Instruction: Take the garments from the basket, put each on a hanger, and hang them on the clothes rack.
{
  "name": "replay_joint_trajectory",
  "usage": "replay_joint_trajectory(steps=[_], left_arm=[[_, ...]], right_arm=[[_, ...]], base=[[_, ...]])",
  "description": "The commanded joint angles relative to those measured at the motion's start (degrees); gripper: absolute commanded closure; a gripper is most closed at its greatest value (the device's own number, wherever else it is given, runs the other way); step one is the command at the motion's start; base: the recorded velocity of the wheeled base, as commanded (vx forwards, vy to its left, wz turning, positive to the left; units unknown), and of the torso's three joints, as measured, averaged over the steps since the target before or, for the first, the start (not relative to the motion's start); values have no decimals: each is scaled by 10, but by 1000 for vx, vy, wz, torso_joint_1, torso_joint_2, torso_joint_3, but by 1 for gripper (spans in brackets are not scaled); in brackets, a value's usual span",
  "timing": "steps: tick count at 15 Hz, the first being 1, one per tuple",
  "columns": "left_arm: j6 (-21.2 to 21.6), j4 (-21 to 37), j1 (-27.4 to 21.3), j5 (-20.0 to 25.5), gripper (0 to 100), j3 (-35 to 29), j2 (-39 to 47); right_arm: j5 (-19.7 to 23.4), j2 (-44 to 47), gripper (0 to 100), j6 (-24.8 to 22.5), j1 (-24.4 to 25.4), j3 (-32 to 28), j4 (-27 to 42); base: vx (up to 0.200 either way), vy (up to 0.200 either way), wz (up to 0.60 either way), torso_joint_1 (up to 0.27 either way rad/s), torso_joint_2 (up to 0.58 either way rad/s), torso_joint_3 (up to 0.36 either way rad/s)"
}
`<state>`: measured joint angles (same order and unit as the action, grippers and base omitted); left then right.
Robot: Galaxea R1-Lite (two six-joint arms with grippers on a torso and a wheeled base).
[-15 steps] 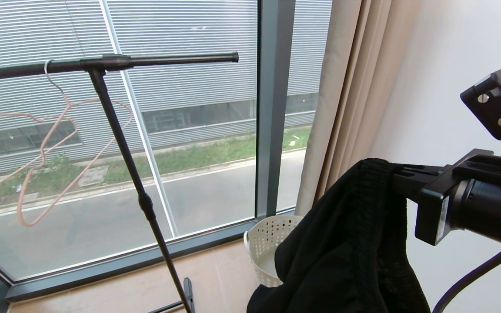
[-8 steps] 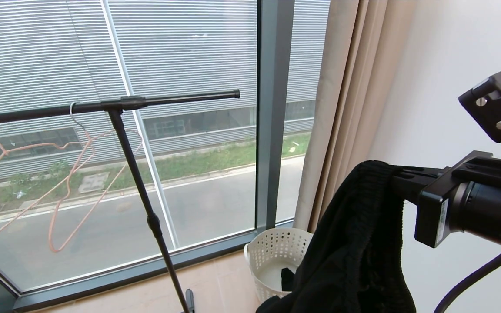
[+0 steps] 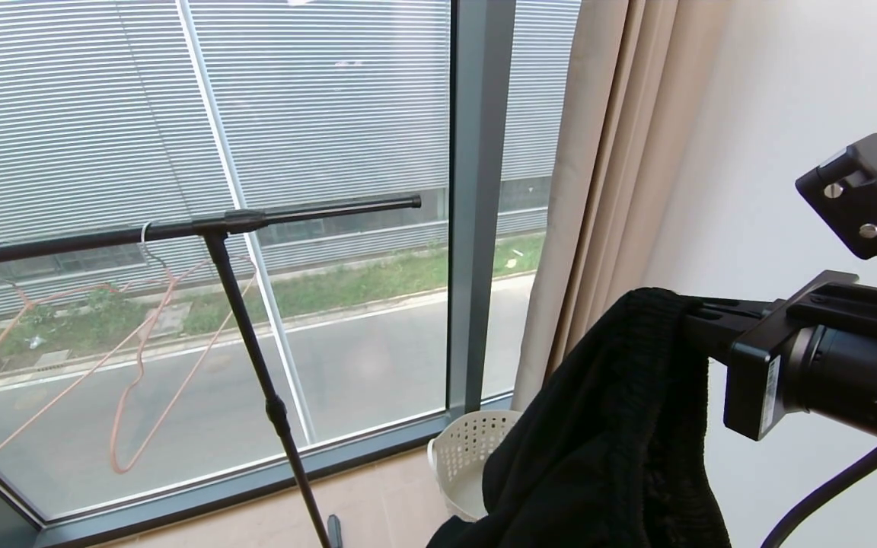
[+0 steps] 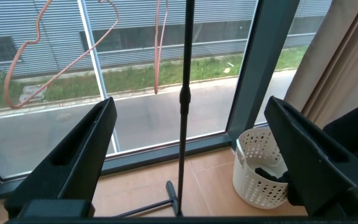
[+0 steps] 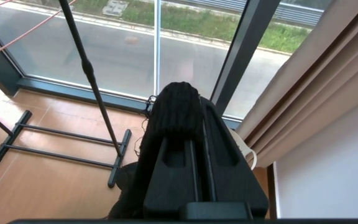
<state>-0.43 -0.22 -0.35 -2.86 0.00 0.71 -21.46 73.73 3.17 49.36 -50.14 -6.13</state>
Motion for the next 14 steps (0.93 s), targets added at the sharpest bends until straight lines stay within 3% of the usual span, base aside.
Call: replay_joint_trajectory(steps=[1,6,11,14], left_arm=[[0,0,0,0,0,0,1],[0,0,0,-1,0,0,1],[0,0,0,0,0,0,1],[0,0,0,0,0,0,1]], right_arm=[[-1,1,100,0,0,0,0],[0,-13,100,-4,0,9,-2],[0,-8,100,-48,-1,52,-76],[-1,-10,100,-50,-2,55,-79]], base=[[0,0,0,159,-369,-203],[0,0,0,169,-357,-193],[0,0,0,35,-77,-46],[0,0,600,4,-6,-1]])
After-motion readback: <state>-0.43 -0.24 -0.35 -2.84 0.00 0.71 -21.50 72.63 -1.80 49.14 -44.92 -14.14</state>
